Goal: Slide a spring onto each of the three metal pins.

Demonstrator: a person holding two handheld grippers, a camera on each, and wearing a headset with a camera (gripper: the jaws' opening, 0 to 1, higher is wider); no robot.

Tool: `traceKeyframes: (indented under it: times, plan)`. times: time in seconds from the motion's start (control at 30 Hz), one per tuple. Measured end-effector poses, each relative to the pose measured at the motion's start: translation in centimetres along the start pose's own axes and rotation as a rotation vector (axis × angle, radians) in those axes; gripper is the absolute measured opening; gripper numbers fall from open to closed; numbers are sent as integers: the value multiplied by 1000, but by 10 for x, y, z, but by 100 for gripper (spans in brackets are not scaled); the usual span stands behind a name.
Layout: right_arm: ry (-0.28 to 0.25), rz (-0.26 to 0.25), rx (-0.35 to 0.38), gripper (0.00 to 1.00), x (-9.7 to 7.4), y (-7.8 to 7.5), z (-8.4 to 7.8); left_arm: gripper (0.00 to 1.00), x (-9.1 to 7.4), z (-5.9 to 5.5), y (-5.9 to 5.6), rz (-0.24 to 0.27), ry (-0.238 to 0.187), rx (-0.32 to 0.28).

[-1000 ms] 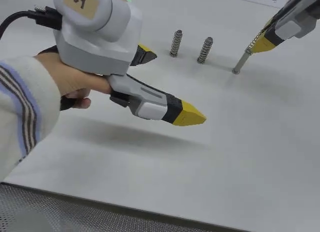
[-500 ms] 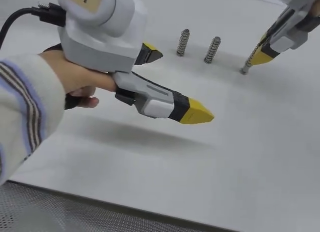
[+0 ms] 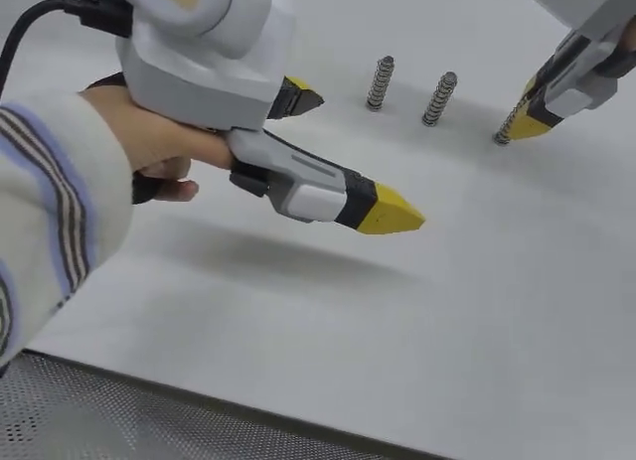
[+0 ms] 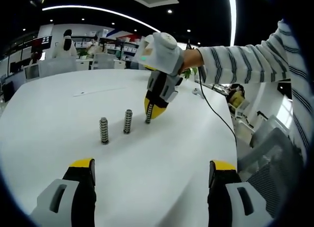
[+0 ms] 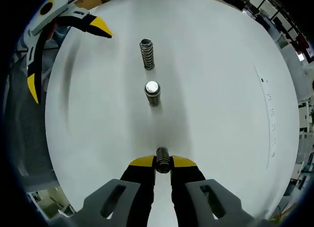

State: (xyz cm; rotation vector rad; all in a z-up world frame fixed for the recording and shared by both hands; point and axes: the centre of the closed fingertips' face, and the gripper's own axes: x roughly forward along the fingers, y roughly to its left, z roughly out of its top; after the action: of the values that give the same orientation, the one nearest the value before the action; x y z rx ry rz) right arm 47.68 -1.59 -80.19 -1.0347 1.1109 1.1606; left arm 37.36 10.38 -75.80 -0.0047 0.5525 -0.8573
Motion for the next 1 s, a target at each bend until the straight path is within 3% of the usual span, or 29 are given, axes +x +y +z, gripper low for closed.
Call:
traceKeyframes:
  times: [0.3,0.4,0.6,0.83,1.0]
  plan:
    - [13,-19,-80,14,3,-1,-2,92,-3,-1,-1,8,6,-2]
    - [7,-29,-90,22,0,5,-2,91,-6,-3,2,16,18,-3]
    - [-12,-44,-96,24,-12,9,3,91,-16,-3,8,35,22,0]
    - [-122,-65,-51,31,-34,18,8,90,-31,-7,19,62,41,-1]
    - [-194,-92,-4,39,-49,26,3,90,-43,-4,20,82,36,2]
